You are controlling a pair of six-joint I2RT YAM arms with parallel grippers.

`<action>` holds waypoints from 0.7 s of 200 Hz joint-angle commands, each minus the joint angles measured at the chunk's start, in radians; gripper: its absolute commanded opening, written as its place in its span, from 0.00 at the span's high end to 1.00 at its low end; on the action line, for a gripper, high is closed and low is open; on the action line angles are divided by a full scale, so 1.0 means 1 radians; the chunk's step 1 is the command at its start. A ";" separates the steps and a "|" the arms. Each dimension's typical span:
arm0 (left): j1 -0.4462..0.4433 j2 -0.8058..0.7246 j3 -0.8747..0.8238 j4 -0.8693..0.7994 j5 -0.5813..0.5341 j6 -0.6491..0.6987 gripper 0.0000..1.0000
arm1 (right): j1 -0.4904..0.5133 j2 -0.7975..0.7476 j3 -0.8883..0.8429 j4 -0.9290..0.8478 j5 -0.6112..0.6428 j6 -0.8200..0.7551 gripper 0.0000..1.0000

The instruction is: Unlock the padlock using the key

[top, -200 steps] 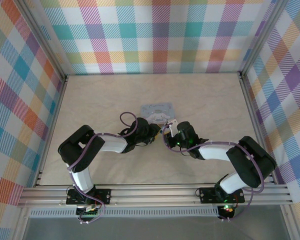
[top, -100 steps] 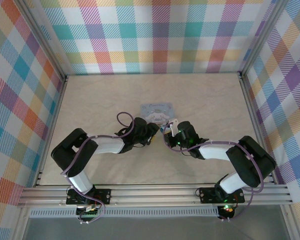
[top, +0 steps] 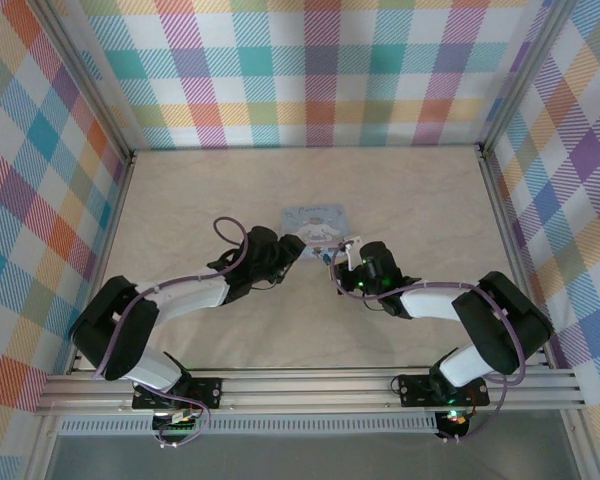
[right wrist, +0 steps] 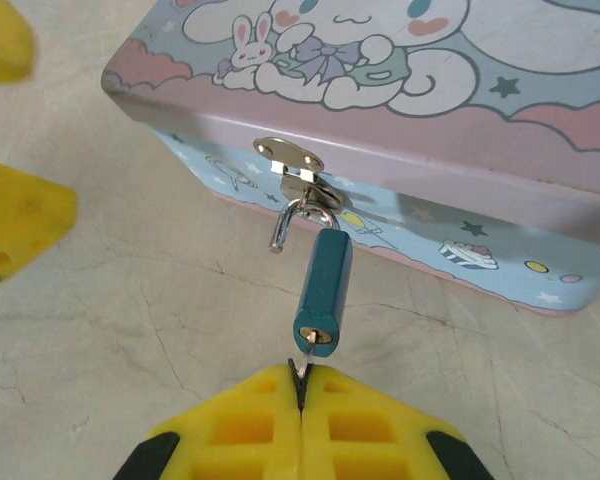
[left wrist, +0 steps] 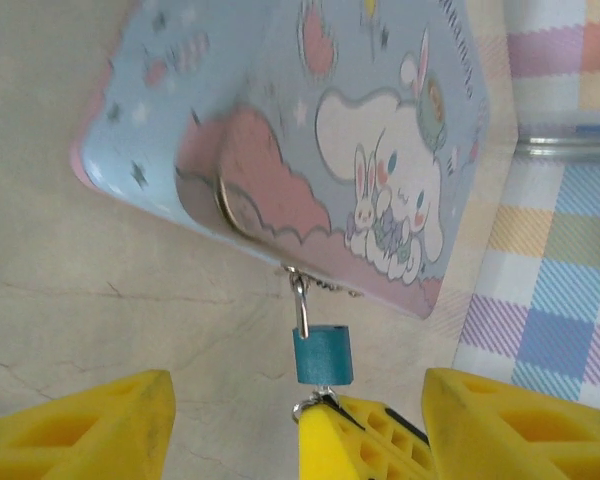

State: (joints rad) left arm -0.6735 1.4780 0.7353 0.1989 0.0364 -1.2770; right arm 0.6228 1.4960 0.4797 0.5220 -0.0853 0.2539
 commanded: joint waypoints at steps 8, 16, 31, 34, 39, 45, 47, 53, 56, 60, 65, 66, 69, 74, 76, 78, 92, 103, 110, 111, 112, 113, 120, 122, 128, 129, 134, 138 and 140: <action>0.061 -0.083 0.010 -0.119 -0.027 0.103 0.30 | -0.021 -0.002 -0.006 0.037 -0.047 0.060 1.00; 0.082 -0.096 0.011 -0.133 -0.018 0.118 0.29 | -0.028 -0.003 -0.003 0.026 -0.058 0.068 1.00; 0.124 -0.111 0.012 -0.143 0.013 0.148 0.28 | -0.044 -0.006 0.000 0.013 -0.078 0.085 1.00; 0.134 -0.113 0.014 -0.146 0.020 0.152 0.27 | -0.047 -0.007 0.000 0.012 -0.082 0.089 1.00; 0.148 -0.114 0.017 -0.149 0.032 0.165 0.26 | -0.053 -0.008 -0.003 0.010 -0.089 0.094 1.00; 0.164 -0.112 0.022 -0.156 0.048 0.180 0.24 | -0.062 -0.008 -0.004 0.011 -0.099 0.103 1.00; 0.168 -0.110 0.025 -0.158 0.052 0.185 0.23 | -0.065 -0.008 -0.005 0.011 -0.101 0.106 1.00; 0.183 -0.109 0.031 -0.159 0.064 0.202 0.20 | -0.074 -0.007 -0.005 0.011 -0.113 0.114 1.00; 0.189 -0.104 0.035 -0.157 0.073 0.213 0.18 | -0.078 -0.005 -0.004 0.010 -0.121 0.119 1.00; 0.198 -0.099 0.043 -0.158 0.084 0.227 0.16 | -0.084 -0.004 -0.005 0.009 -0.128 0.125 1.00; 0.209 -0.090 0.055 -0.167 0.098 0.245 0.14 | -0.092 -0.001 -0.005 0.009 -0.139 0.131 1.00; 0.211 -0.089 0.059 -0.169 0.100 0.247 0.14 | -0.093 -0.001 -0.006 0.009 -0.140 0.133 1.00; 0.217 -0.082 0.067 -0.174 0.109 0.255 0.13 | -0.097 0.001 -0.006 0.008 -0.147 0.136 1.00; 0.229 -0.070 0.080 -0.175 0.126 0.274 0.11 | -0.104 0.004 -0.006 0.004 -0.155 0.143 1.00; 0.232 -0.065 0.084 -0.176 0.133 0.280 0.11 | -0.106 0.004 -0.004 0.001 -0.158 0.146 1.00; 0.236 -0.060 0.092 -0.177 0.142 0.287 0.11 | -0.109 0.004 -0.004 -0.003 -0.161 0.149 1.00; 0.260 -0.016 0.143 -0.196 0.192 0.320 0.08 | -0.126 0.004 -0.004 -0.013 -0.175 0.165 1.00; 0.270 0.020 0.185 -0.209 0.231 0.346 0.07 | -0.140 0.006 -0.005 -0.017 -0.184 0.180 1.00; 0.272 0.042 0.215 -0.224 0.243 0.365 0.06 | -0.149 0.008 -0.007 -0.017 -0.194 0.191 1.00; 0.272 0.046 0.221 -0.226 0.244 0.368 0.06 | -0.150 0.009 -0.007 -0.017 -0.196 0.193 1.00; 0.272 0.049 0.225 -0.229 0.246 0.371 0.06 | -0.151 0.010 -0.007 -0.018 -0.197 0.193 1.00; 0.272 0.053 0.230 -0.231 0.247 0.374 0.06 | -0.152 0.010 -0.008 -0.019 -0.199 0.194 1.00; 0.272 0.079 0.265 -0.249 0.255 0.400 0.05 | -0.162 0.016 -0.008 -0.021 -0.212 0.205 1.00; 0.272 0.086 0.274 -0.259 0.255 0.407 0.05 | -0.164 0.018 -0.009 -0.021 -0.217 0.206 1.00; 0.273 0.107 0.303 -0.283 0.254 0.428 0.05 | -0.172 0.025 -0.008 -0.020 -0.229 0.212 1.00; 0.273 0.109 0.307 -0.286 0.253 0.431 0.05 | -0.173 0.026 -0.009 -0.020 -0.232 0.214 1.00; 0.273 0.131 0.329 -0.302 0.251 0.450 0.05 | -0.179 0.032 -0.008 -0.017 -0.243 0.219 1.00; 0.275 0.146 0.347 -0.315 0.250 0.458 0.04 | -0.184 0.037 -0.009 -0.016 -0.249 0.225 1.00; 0.276 0.151 0.354 -0.320 0.250 0.463 0.05 | -0.186 0.040 -0.008 -0.016 -0.252 0.226 1.00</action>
State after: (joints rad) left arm -0.4107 1.5620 0.9916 -0.0216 0.2363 -0.9314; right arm 0.4644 1.5024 0.4789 0.5087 -0.2745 0.4282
